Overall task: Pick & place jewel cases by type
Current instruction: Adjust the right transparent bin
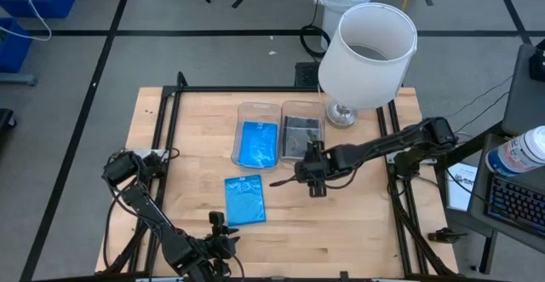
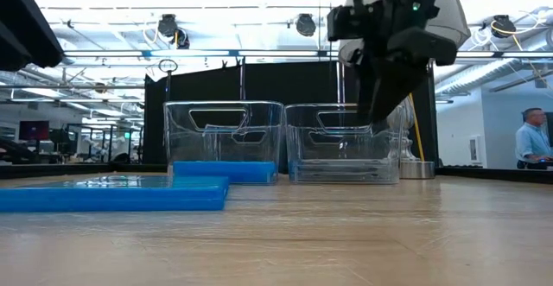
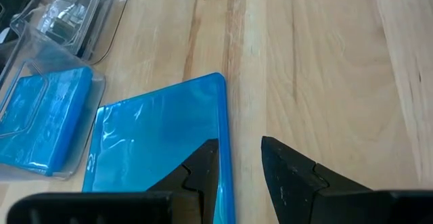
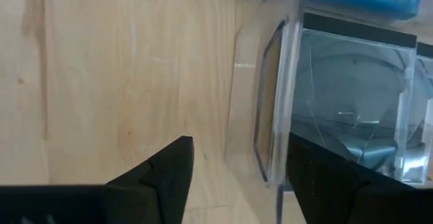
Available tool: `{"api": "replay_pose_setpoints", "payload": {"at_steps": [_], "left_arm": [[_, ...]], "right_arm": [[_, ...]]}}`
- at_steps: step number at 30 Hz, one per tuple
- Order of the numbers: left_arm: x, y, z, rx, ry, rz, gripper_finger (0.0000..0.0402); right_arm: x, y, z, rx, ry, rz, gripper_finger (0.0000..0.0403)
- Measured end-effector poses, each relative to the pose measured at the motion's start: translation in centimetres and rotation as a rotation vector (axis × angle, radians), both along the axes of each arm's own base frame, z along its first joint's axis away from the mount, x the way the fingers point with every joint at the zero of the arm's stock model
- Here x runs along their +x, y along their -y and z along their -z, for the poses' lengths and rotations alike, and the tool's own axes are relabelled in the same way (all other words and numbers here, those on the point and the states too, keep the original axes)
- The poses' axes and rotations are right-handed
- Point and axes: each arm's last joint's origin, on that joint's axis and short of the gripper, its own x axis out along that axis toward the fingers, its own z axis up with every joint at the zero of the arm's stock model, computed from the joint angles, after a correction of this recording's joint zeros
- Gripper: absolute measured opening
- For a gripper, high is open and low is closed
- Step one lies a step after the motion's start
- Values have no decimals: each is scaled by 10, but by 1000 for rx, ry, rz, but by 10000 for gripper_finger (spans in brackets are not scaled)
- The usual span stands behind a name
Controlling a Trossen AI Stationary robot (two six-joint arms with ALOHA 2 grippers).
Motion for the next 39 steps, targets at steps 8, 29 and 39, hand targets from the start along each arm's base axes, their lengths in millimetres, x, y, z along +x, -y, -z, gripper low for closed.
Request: {"api": "replay_pose_setpoints", "payload": {"at_steps": [8,29,39], "left_arm": [[0,0,0,-2,2,-1,115],[1,2,0,-44,-14,3,115],[3,6,-1,-55,2,41,115]], "right_arm": [[1,1,1,59,2,39,101],[-16,-45,3,194,-18,196,2],[-27,-76,2,213,-17,149,2]]}}
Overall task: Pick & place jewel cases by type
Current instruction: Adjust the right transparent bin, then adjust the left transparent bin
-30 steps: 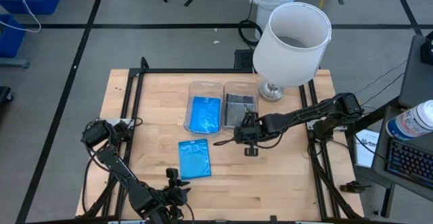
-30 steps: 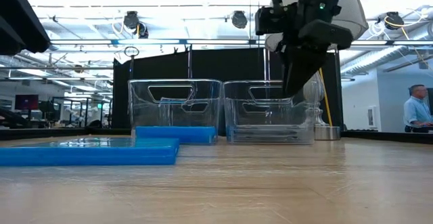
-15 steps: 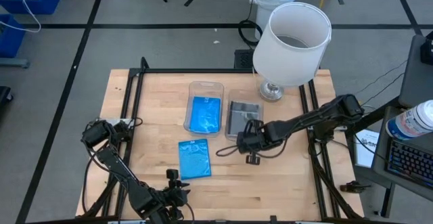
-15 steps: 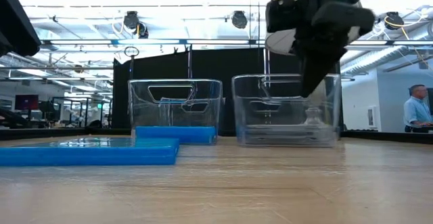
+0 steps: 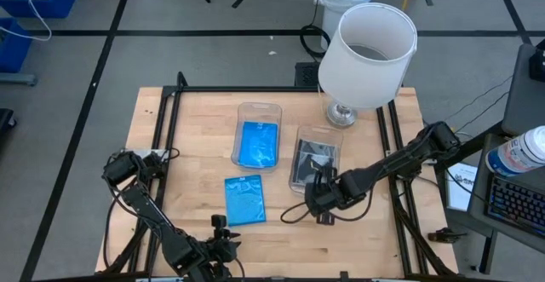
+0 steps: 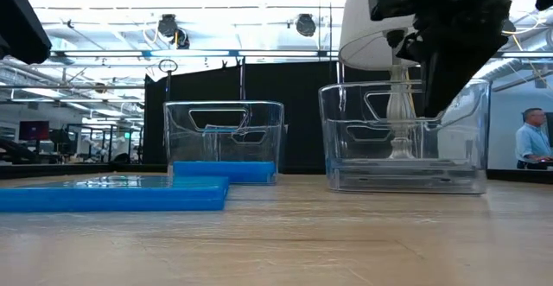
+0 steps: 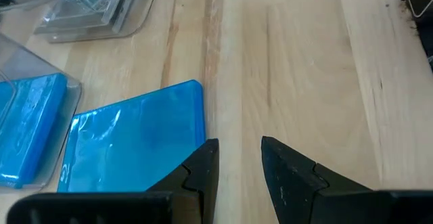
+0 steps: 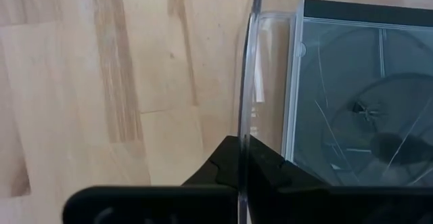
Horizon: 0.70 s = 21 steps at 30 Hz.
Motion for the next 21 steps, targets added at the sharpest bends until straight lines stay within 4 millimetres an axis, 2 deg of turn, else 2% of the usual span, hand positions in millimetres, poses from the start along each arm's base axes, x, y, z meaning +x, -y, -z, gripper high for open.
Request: {"api": "replay_pose_setpoints", "payload": {"at_steps": [3,6,16,21], "left_arm": [[0,0,0,-1,1,1,115],[0,0,0,-2,2,1,115],[0,0,0,-4,3,1,115],[1,1,0,-16,2,6,115]], "right_arm": [[-1,-3,0,-3,3,-26,9],[-1,-8,0,3,26,-66,35],[0,-9,-17,56,137,-54,191],[-6,-13,-36,110,235,-38,238]]}}
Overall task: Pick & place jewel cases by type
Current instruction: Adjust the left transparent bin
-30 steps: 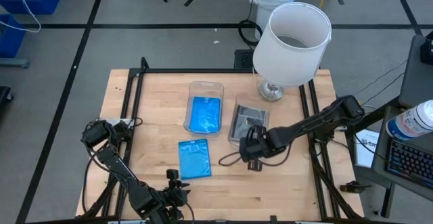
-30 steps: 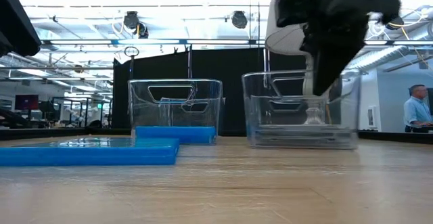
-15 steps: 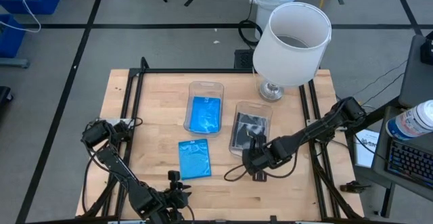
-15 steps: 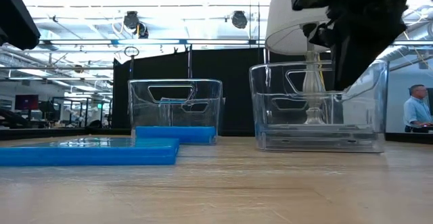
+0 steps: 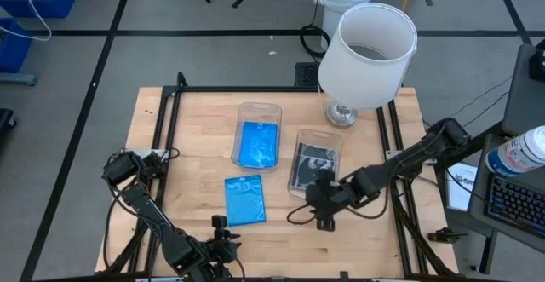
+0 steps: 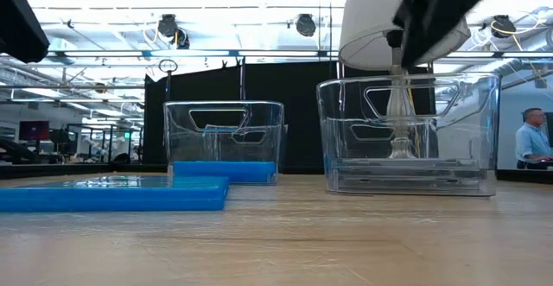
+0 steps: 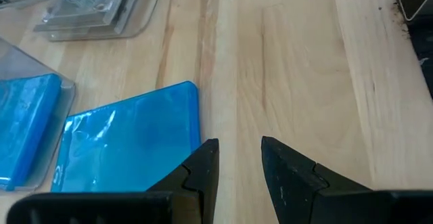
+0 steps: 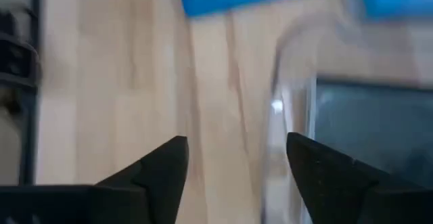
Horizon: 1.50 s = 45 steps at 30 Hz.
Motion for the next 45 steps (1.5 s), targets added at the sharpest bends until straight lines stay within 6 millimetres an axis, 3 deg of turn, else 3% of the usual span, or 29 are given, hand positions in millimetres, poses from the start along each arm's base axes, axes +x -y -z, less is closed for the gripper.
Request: {"api": "replay_pose_setpoints", "payload": {"at_steps": [5,7,11,15,19,21,26,30,38,45], "left_arm": [[1,0,0,-18,-6,1,115],[1,0,0,2,8,3,115],[5,-3,-1,77,11,44,115],[18,-18,-13,181,-26,59,115],[40,-46,-37,285,-96,16,115],[49,-62,-48,352,-136,-9,115],[67,-104,-70,433,-256,-46,116],[77,-135,-81,376,-341,-30,128],[92,-195,-93,67,-469,-10,233],[101,-227,-89,-39,-526,34,287]], "right_arm": [[-5,-36,-13,-104,283,-88,242],[-7,-54,-8,-143,418,-139,231],[-11,-80,10,-232,654,-235,187],[-15,-83,27,-255,777,-289,116],[-20,-73,46,-248,766,-267,30],[-24,-70,55,-246,743,-259,9],[-27,-75,79,-216,700,-246,5],[-27,-84,89,-247,711,-299,2],[-26,-92,101,-307,731,-373,1],[-28,-92,102,-262,719,-339,1]]}}
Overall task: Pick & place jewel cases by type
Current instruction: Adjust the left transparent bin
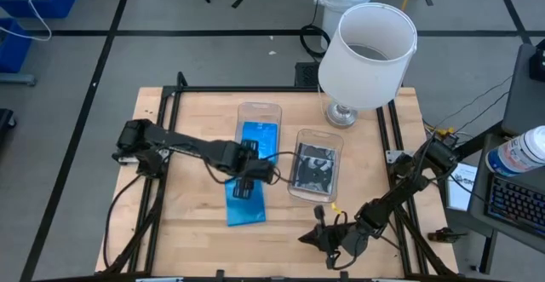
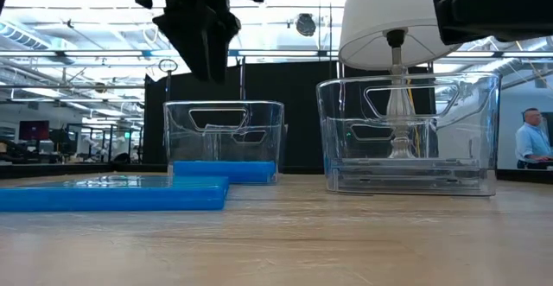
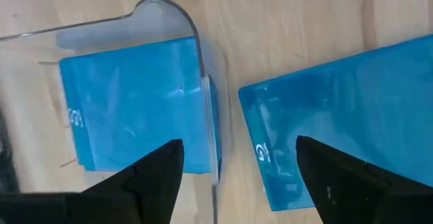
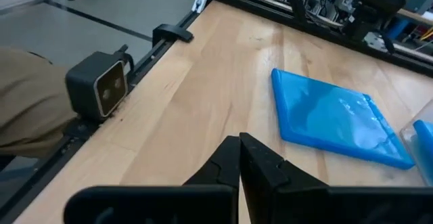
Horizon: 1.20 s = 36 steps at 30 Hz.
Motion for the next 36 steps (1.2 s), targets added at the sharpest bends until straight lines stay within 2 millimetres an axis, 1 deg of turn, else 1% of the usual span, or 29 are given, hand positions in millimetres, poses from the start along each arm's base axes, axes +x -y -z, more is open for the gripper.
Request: {"api": "replay_pose_setpoints", "payload": {"at_steps": [5,10,13,18,28,30,31,33,36], "left_arm": [[3,-15,0,-10,-4,-16,288],[6,-28,1,-52,14,-57,265],[7,-33,8,-99,12,-59,249],[3,-38,22,-129,-22,-72,230],[-3,-42,53,-149,-35,-95,219],[-5,-44,55,-168,-49,-122,200],[-5,-46,55,-177,-54,-137,184],[-6,-49,56,-199,-55,-184,144],[-5,-51,56,-246,-53,-225,72]], "right_arm": [[-3,-3,1,7,-11,-7,1],[-3,-2,1,7,-11,-5,0],[-3,-2,1,19,-15,0,0],[-4,-3,2,29,-20,2,0],[-4,-3,2,27,-20,-1,0],[-4,-4,1,29,-18,-1,0],[-4,-4,1,31,-16,-1,0],[-4,-4,1,29,-14,-2,0],[-4,-4,1,15,-12,-8,0]]}}
